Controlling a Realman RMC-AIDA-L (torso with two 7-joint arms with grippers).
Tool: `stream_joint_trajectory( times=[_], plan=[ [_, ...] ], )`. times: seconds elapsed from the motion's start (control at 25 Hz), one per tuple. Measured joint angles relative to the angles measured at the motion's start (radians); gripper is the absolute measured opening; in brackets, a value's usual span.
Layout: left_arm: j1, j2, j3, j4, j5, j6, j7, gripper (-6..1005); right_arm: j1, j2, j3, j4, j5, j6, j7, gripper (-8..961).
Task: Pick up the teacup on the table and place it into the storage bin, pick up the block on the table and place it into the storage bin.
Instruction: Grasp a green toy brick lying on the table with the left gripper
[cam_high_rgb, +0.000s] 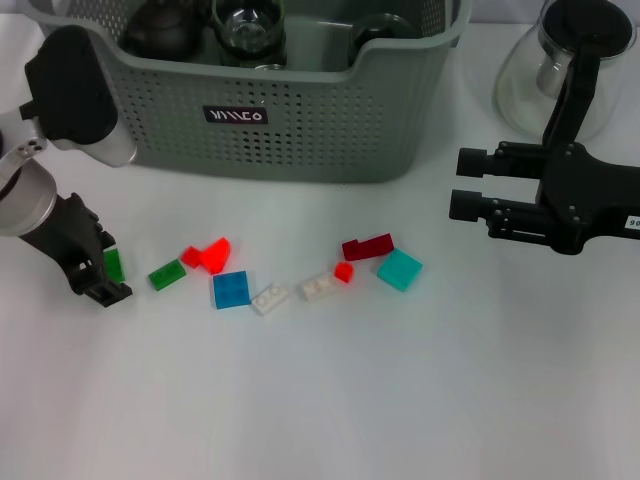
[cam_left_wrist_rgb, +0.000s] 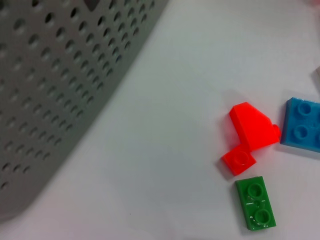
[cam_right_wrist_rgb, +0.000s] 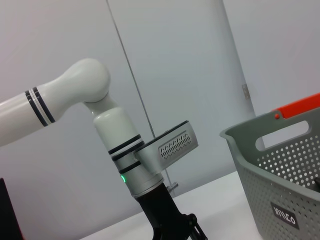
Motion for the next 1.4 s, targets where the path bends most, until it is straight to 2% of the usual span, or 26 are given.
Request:
stream_joint_trajectory(
  times=[1.04,1.36,1.4],
  plan=[
    [-0.01,0.006,0.003,-0.037,0.001,-0.023,-0.02,670,-0.008,-0.002,0.0,0.009,0.0,-0.003,-0.006,614],
    [-0.025,0.034,0.053,-0.08,0.001,-0.028,-0.074,666,-0.008,-0.003,0.0,0.011,0.0,-0.003,-0.007,613],
    [-0.029,0.037,0.053,-0.086,0.002,-0.03,-0.079,624,-0.007,-0.003,0.0,0.011,0.0,-0.003,-0.007,613]
  ],
)
